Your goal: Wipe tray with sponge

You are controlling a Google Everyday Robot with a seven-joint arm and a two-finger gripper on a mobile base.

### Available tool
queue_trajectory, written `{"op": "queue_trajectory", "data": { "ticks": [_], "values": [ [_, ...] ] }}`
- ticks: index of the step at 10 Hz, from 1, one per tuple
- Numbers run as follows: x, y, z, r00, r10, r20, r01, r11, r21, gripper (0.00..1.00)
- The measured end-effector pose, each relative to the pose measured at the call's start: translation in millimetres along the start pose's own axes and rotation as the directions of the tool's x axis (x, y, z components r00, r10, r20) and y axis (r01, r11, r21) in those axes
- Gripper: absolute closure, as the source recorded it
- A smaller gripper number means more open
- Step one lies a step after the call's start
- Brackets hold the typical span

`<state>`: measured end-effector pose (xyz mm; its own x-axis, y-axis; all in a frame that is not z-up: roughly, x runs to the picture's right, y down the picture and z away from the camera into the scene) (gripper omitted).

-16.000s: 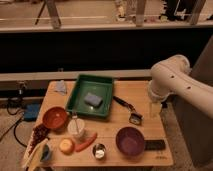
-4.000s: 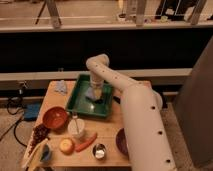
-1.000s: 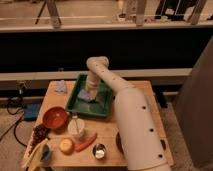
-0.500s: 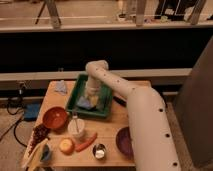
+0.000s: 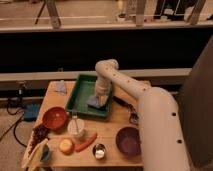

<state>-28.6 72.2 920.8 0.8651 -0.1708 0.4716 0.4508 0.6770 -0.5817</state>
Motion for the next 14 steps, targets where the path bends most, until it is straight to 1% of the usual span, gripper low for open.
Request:
{"op": "queue_trajectory", "data": {
  "ticks": [1, 2, 4, 6, 7, 9, 10, 11, 12, 13, 14],
  "values": [
    [4, -2, -2, 1.000, 0.008, -0.008, -0.008, 1.000, 0.008, 1.00],
    [10, -11, -6, 1.000, 0.019, -0.018, -0.019, 1.000, 0.022, 1.00],
    [13, -29, -2, 1.000, 0.013, -0.022, -0.013, 0.999, 0.034, 1.00],
    [10, -47, 7, 1.000, 0.008, -0.013, -0.007, 0.999, 0.043, 1.00],
    [5, -57, 13, 1.000, 0.004, -0.002, -0.004, 0.999, 0.047, 1.00],
    [-6, -70, 19, 0.999, -0.011, 0.032, 0.010, 0.998, 0.054, 1.00],
    [-10, -71, 20, 0.998, -0.021, 0.055, 0.018, 0.998, 0.053, 1.00],
    [-22, -73, 23, 0.995, -0.045, 0.086, 0.041, 0.998, 0.046, 1.00],
    [-36, -69, 26, 0.992, -0.074, 0.105, 0.071, 0.997, 0.032, 1.00],
    [-47, -60, 27, 0.988, -0.098, 0.120, 0.097, 0.995, 0.016, 1.00],
    [-51, -46, 27, 0.986, -0.116, 0.124, 0.117, 0.993, -0.003, 1.00]
  ]
}}
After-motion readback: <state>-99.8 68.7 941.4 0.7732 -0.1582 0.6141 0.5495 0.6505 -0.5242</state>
